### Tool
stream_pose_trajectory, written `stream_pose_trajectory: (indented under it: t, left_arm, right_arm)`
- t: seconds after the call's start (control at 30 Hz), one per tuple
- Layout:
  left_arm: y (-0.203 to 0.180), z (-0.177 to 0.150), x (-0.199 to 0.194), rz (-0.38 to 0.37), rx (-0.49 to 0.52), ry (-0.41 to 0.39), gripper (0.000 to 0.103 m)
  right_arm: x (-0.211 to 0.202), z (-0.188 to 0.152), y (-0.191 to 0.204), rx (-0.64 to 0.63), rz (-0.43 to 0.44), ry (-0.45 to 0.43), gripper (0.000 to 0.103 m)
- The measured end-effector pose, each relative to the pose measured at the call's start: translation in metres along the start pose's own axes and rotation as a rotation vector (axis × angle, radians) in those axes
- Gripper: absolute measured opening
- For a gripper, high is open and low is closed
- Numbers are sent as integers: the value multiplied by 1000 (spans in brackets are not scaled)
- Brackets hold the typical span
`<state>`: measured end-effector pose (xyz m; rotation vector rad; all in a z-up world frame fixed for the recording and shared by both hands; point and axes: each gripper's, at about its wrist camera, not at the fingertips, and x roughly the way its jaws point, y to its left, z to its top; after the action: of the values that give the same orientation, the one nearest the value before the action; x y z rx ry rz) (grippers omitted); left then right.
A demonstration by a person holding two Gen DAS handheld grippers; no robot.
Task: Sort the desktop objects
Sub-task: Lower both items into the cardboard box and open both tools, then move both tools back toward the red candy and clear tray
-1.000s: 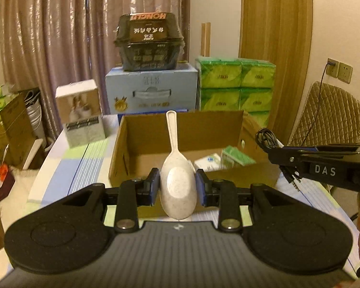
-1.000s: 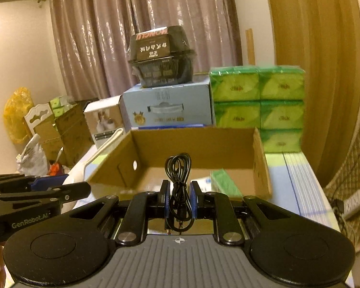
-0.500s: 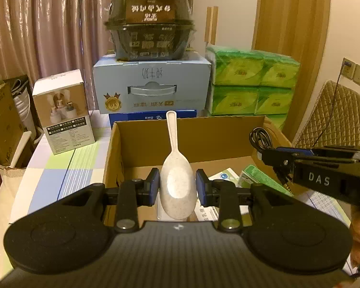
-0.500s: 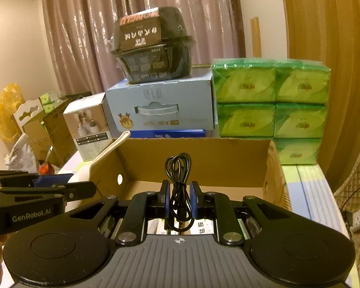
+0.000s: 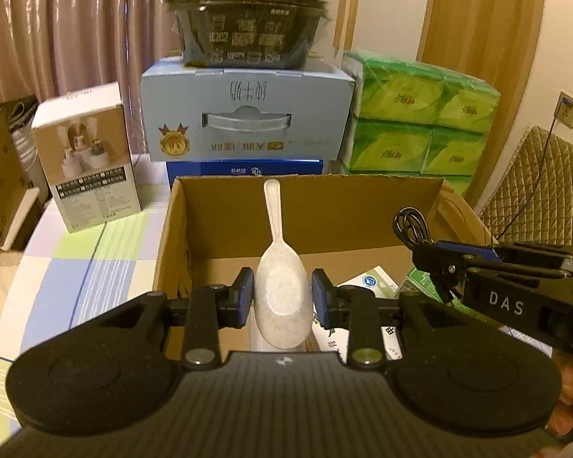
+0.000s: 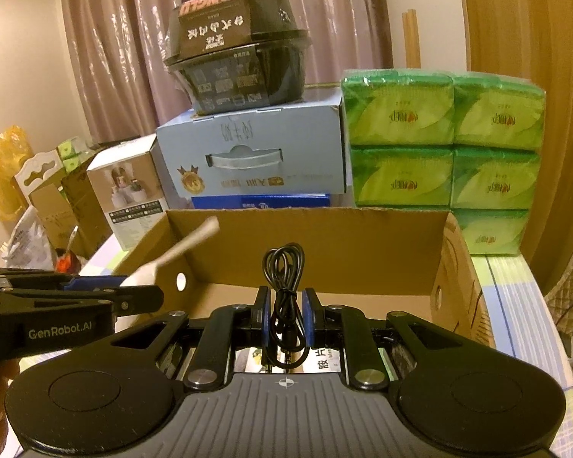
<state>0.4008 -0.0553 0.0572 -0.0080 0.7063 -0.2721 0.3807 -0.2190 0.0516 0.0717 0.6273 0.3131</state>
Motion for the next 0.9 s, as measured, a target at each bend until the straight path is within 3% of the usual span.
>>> stream_pose_trajectory:
  t: [0.37,0.4,0.43,0.5,0.77,0.9]
  left_arm:
    - [16,-7,-8,5,-41,-17,28]
    - [17,-7,-10,4,-45,-20,28]
    - [18,-8,-12,3,-46,-23,28]
    - [20,-9,-19,1,-49,-36,32]
    - [27,-26,-60,11,-78,-76,35]
    - [27,-41,-84,24,-93,-80,45]
  right_arm:
    - [14,-3,-4,41,27,37,14]
    - [15,-2,-5,48,37,42,20]
    - [16,-2,-5,55,35,41,39]
    - [11,-2,-7,72,34,14,54]
    - [-38,2,-7,99,25,-53,56]
    - [-75,-5,-3,119,29,-81,69]
